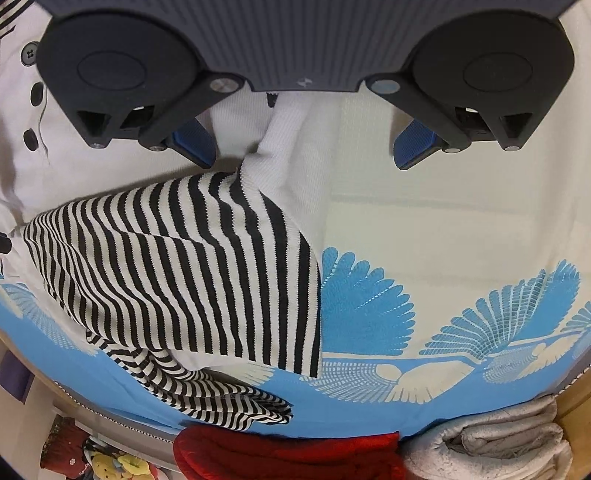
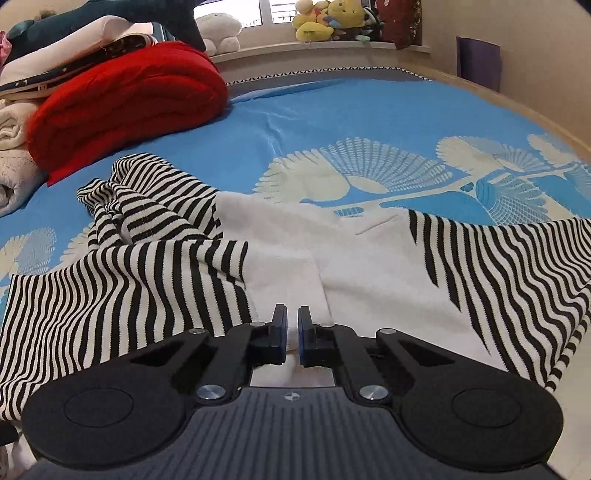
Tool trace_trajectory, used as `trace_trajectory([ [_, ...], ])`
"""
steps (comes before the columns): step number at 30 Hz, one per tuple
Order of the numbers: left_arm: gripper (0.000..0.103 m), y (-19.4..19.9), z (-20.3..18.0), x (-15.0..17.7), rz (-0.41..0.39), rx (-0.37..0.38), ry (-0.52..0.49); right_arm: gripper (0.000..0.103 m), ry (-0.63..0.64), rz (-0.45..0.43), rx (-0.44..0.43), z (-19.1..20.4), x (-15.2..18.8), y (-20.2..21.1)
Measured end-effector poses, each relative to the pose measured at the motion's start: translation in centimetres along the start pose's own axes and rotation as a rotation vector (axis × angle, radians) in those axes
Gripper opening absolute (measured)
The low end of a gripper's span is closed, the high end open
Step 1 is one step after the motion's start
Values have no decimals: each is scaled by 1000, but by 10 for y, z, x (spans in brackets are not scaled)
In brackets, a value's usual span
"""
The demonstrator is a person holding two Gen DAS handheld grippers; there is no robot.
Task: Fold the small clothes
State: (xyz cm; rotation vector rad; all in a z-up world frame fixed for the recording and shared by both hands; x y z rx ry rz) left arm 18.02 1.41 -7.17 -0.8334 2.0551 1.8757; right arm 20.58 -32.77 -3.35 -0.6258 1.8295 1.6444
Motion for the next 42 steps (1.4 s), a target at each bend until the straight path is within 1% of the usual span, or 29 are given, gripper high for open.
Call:
trace_trajectory([
  [4, 102, -1, 0, 0, 1, -2, -1, 0, 0, 9, -4, 0, 0, 1],
  [11, 103, -2, 3, -3, -27, -56, -11, 0, 6, 23, -7, 0, -1, 10],
  [16, 103, -2, 8, -6, -28, -76, 12, 0, 36, 28, -14, 1, 1, 19],
  [22, 103, -2, 9, -6, -43, -99, 13, 0, 48, 24, -22, -4, 4, 30],
  [25, 103, -1, 10, -7, -46, -108, 20, 0, 28, 34, -37, -12, 6, 34],
  [30, 103, 0, 14, -11, -51, -124, 29, 0, -77, 41, -78, -39, 2, 48],
  [33, 103, -1, 16, -11, -42, -124, 38, 0, -117, 53, -103, -49, 6, 47],
  [34, 103, -1, 16, -11, -38, -122, 44, 3, -132, 55, -105, -51, 8, 43],
  [36, 103, -2, 17, -11, -28, -116, 55, 7, -197, 27, -149, -54, 14, 29],
  [37, 103, -2, 17, -11, -26, -116, 57, 23, -243, 32, -169, -54, 17, 19],
  [38, 103, -2, 17, -11, -25, -115, 56, 41, -283, 36, -178, -55, 19, 9],
  [39, 103, -2, 17, -12, -25, -114, 56, 49, -308, 30, -184, -54, 20, 2],
  [40, 103, -2, 17, -12, -24, -112, 56, 54, -317, 23, -184, -51, 20, -5],
  [42, 103, -2, 17, -13, -19, -113, 57, 57, -306, 17, -148, -45, 20, -18],
])
Point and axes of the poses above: each gripper's, at about its wrist camera, not at the fingertips, and y roughly against the way its jaws point, z to its left, x to its underside, the point moved 4 cm from there along -y, roughly the way its jaws point, and after that the axes turned 15 degrees about y, right-handed, at the moved point
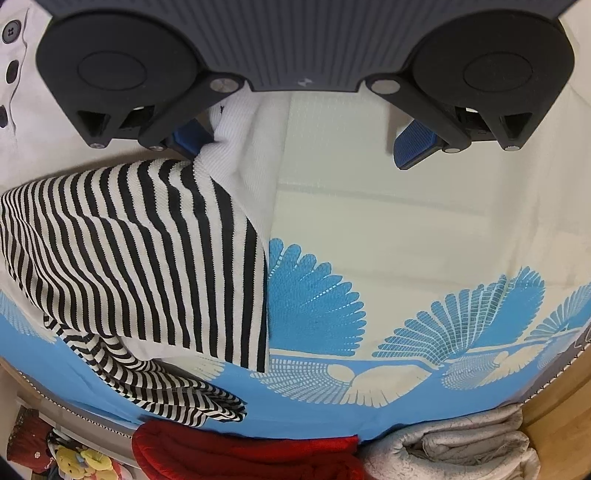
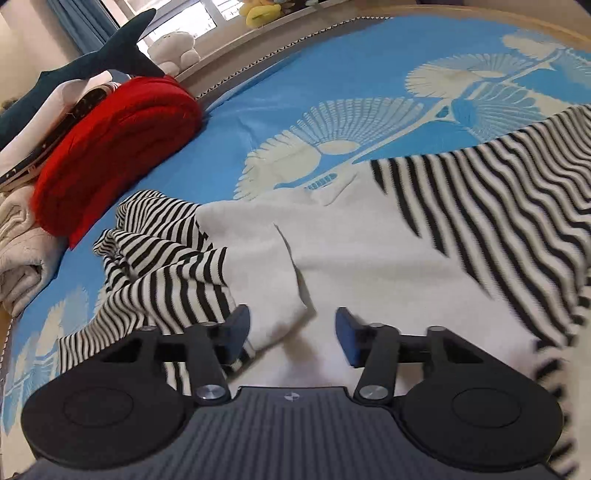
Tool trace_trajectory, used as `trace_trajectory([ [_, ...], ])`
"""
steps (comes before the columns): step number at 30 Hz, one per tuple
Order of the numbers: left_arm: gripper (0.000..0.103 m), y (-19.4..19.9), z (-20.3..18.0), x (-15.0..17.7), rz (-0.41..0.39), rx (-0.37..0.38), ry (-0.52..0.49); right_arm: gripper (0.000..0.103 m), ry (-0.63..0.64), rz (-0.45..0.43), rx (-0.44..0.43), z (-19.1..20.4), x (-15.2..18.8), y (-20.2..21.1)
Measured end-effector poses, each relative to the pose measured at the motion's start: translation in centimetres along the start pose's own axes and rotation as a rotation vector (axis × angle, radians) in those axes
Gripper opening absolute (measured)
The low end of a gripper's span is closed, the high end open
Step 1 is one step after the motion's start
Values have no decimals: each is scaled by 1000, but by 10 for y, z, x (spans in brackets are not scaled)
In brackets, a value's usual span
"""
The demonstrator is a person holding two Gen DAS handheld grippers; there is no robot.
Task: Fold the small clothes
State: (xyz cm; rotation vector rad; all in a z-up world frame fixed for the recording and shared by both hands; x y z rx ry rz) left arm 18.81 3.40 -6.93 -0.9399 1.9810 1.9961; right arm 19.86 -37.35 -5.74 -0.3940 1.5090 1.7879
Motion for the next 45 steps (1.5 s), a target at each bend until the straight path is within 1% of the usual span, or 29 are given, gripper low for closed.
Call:
trace_trajectory([
  [2, 103, -2, 0, 0, 9, -7, -1, 63, 17, -14, 18, 3, 0, -10],
  [3, 103, -2, -1, 0, 12, -9, -2, 63, 26, -28, 16, 6, 0, -14],
  [4, 103, -2, -1, 1, 12, -12, -6, 61, 42, -41, 16, 9, -1, -17],
  [5, 103, -1, -1, 1, 10, -15, -12, 34, 58, -45, 14, 11, -2, -18],
  [6, 103, -1, -2, 1, 4, -21, -19, 13, 82, -35, -10, 17, -3, -20],
  [7, 103, 0, -2, 0, -1, -25, -26, 7, 93, -25, -4, 21, -5, -20],
  [11, 103, 2, 0, -2, -9, -35, -32, 7, 121, -35, 2, 29, -15, 6],
  [14, 103, 5, 3, -4, -19, -53, -24, 7, 103, -18, -8, 22, -20, 33],
  [16, 103, 7, 5, -4, -24, -62, -29, 7, 113, 3, -6, 18, -17, 47],
  [18, 103, 8, 4, -3, -23, -72, -40, 7, 118, 17, -17, 12, -8, 50],
  [19, 103, 8, 3, -3, -22, -79, -49, 7, 126, 36, -13, 9, -1, 44],
  [21, 103, 9, 2, -1, -25, -96, -65, 9, 146, 118, 10, 4, 17, 25],
  [22, 103, 12, 1, -1, -26, -95, -71, 12, 150, 164, 41, 0, 23, 17],
  [23, 103, 15, 1, -2, -29, -91, -72, 14, 152, 155, 43, -1, 24, 18],
  [24, 103, 20, 1, -2, -34, -87, -71, 17, 158, 154, 59, 1, 19, 22],
  [25, 103, 26, 1, -4, -45, -73, -69, 30, 163, 152, 84, 2, 14, 27],
  [26, 103, 31, 0, -5, -56, -58, -69, 42, 166, 116, 103, 4, 7, 35],
  [27, 103, 37, -1, -6, -71, -41, -67, 45, 173, 46, 105, 8, 1, 45],
  [28, 103, 42, -2, -7, -88, -26, -63, 46, 197, -2, 104, 13, -3, 51],
  [29, 103, 46, -4, -8, -108, -16, -61, 46, 234, -24, 99, 19, -5, 53],
  [31, 103, 49, -7, -11, -135, -17, -74, 46, 297, -35, 72, 33, -2, 48],
  [33, 103, 47, -9, -13, -140, -15, -77, 45, 358, 6, 57, 44, 7, 35],
  [35, 103, 43, -9, -15, -139, -16, -71, 41, 421, 77, 63, 52, 19, 19],
  [36, 103, 37, -8, -15, -136, -32, -72, 41, 447, 118, 77, 54, 26, 11],
  [38, 103, 23, -8, -15, -104, -60, -83, 42, 489, 104, 98, 55, 30, 10],
  [40, 103, 7, -2, -11, -58, -88, -84, 42, 475, 120, 95, 52, 26, 13],
  [42, 103, -4, 3, -10, -26, -83, -62, 42, 375, 119, 40, 42, 20, 20],
  [44, 103, -6, 6, -13, -22, -82, -36, 43, 300, 128, 8, 32, 20, 21],
  [45, 103, -7, 7, -14, -29, -95, -31, 44, 296, 137, 16, 27, 23, 19],
])
Point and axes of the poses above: each gripper's, at about its wrist camera, not at the fingertips, and y roughly against the way its jaws point, z to its left, x to its underside, the point moved 4 cm from there along -y, roughly the way its jaws point, and after that the axes turned 15 degrees about y, right-handed, at the moved point
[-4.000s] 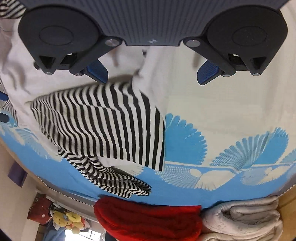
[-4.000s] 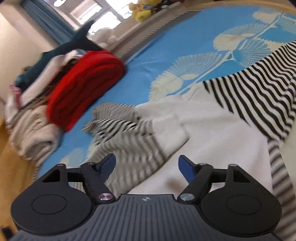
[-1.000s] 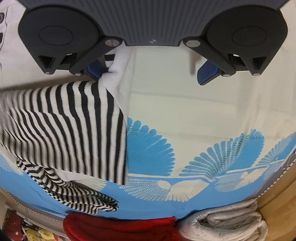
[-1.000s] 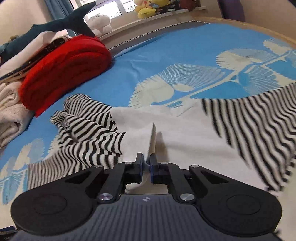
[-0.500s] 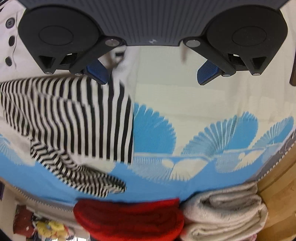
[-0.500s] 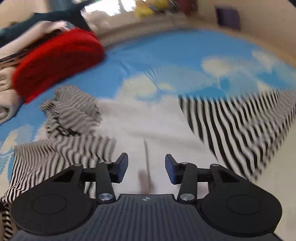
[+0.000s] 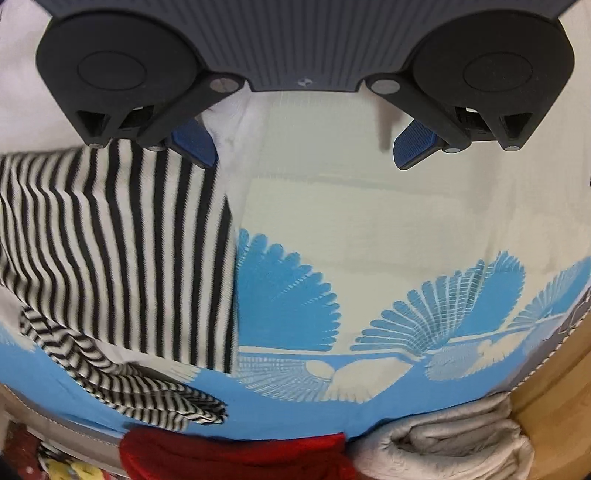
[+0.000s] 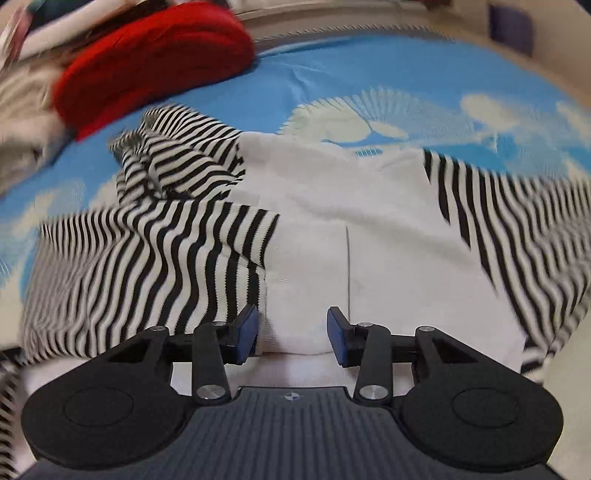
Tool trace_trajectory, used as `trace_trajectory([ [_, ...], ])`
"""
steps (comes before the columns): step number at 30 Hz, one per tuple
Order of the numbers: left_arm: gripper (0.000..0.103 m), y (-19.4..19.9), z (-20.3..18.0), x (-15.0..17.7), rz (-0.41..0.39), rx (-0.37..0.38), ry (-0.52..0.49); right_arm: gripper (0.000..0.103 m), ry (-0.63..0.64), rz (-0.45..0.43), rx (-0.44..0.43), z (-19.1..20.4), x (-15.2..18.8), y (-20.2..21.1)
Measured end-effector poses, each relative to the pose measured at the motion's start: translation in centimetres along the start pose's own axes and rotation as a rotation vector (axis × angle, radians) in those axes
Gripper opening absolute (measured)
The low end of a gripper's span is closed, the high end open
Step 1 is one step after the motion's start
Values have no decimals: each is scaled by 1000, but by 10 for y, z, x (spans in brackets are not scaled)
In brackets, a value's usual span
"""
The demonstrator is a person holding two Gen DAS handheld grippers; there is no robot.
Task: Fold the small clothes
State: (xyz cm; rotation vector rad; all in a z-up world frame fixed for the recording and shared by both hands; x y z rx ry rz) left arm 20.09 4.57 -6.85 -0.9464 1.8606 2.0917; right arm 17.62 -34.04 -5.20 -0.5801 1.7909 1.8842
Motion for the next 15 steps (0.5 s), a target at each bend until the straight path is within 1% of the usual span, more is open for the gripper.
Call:
trace_trajectory([
  [1, 103, -1, 0, -1, -10, -17, -1, 44, 15, 23, 22, -3, 5, -5],
  [3, 103, 1, -1, 0, -15, -26, -1, 44, 53, -5, 17, -1, 12, -3],
  [4, 103, 5, -2, 0, -24, -30, -6, 44, 49, 2, 19, -2, 11, 0],
  [5, 103, 11, -4, -1, -42, -31, -21, 44, 23, 6, 18, -4, 9, 5],
  [7, 103, 25, -8, -2, -90, -34, -53, 46, -53, -27, 7, -12, 5, 24],
  [9, 103, 39, -12, -4, -128, -8, -67, 49, -87, -70, 19, -14, 2, 52],
  [10, 103, 47, -13, -4, -139, 14, -68, 53, -95, -89, 33, -14, 2, 64],
  [11, 103, 54, -15, -3, -143, 36, -67, 56, -100, -113, 54, -12, 2, 79],
  [13, 103, 66, -16, -1, -149, 70, -66, 60, -104, -152, 79, -8, 4, 102],
  [15, 103, 77, -17, 1, -160, 95, -70, 65, -103, -187, 91, 0, 12, 121],
])
Point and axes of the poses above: each gripper's, at about its wrist camera, not at the fingertips, and y roughly against the way its jaws point, z to its left, x to its underside, the point moved 4 cm from there along -y, roughly the way its jaws point, and after that the axes turned 15 degrees about y, right-handed, at the moved point
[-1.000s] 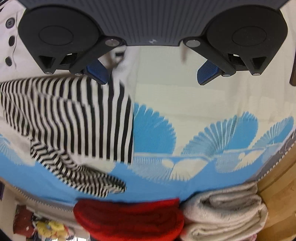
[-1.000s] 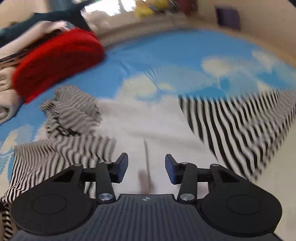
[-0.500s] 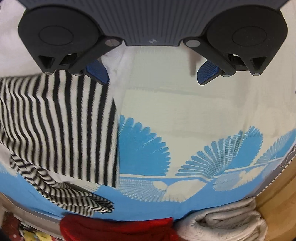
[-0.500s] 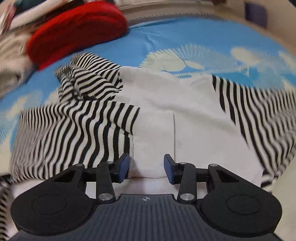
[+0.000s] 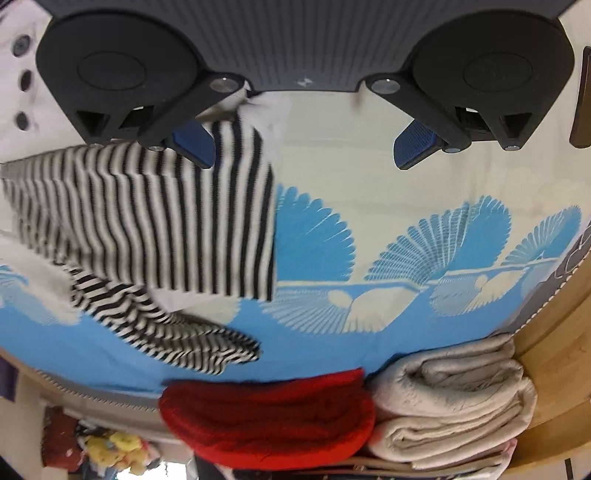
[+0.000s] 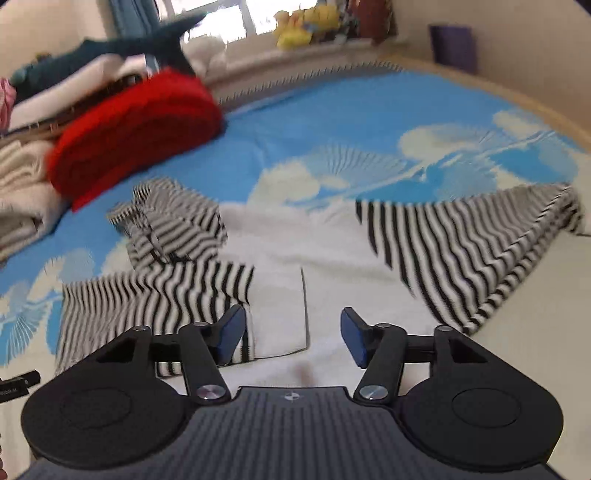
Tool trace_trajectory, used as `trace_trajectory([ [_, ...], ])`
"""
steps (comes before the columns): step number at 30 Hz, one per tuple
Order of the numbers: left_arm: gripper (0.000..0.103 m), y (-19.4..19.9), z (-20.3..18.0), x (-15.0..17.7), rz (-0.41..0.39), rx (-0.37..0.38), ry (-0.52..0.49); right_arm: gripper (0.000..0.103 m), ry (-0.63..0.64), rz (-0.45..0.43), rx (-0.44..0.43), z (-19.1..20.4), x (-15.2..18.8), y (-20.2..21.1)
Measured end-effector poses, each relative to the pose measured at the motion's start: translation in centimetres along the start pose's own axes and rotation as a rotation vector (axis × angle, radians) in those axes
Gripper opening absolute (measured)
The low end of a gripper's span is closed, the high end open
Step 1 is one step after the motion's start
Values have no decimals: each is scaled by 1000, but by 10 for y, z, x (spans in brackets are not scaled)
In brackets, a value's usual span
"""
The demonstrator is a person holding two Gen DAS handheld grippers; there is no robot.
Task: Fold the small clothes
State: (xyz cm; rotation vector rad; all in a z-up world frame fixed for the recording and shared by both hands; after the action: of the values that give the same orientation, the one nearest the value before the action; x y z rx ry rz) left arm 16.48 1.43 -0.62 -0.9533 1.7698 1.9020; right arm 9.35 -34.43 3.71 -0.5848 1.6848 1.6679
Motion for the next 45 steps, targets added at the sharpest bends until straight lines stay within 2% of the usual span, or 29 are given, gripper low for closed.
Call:
trace_trajectory([
  [4, 103, 19, -3, 2, -19, 46, 4, 68, 1, 4, 28, 9, 29, 24],
  [9, 103, 32, -10, 6, -31, 80, -5, 69, 84, 55, 28, 29, 47, 11],
  [13, 103, 32, -12, 8, -15, 93, -5, 70, 154, 61, 78, 38, 47, 0],
  [26, 103, 23, -20, 20, 13, 91, -31, 72, 253, 89, 94, 52, 43, -11],
  [42, 103, 14, -22, 25, 31, 82, -40, 72, 232, 116, 81, 42, 46, -14],
  [45, 103, 10, -19, 22, 43, 81, -26, 72, 179, 70, 71, 23, 32, -6],
])
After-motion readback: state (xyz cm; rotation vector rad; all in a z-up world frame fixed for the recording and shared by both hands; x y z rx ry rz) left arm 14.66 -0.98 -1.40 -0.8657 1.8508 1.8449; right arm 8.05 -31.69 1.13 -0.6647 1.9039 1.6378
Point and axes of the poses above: each gripper's, at about its wrist camera, not at the fingertips, and y roughly against the way its jaws point, z to its left, x to its underside, the point moved 4 cm from there along -y, roughly the way its jaws point, and after that the axes turned 15 degrees about y, right-handed, at the moved point
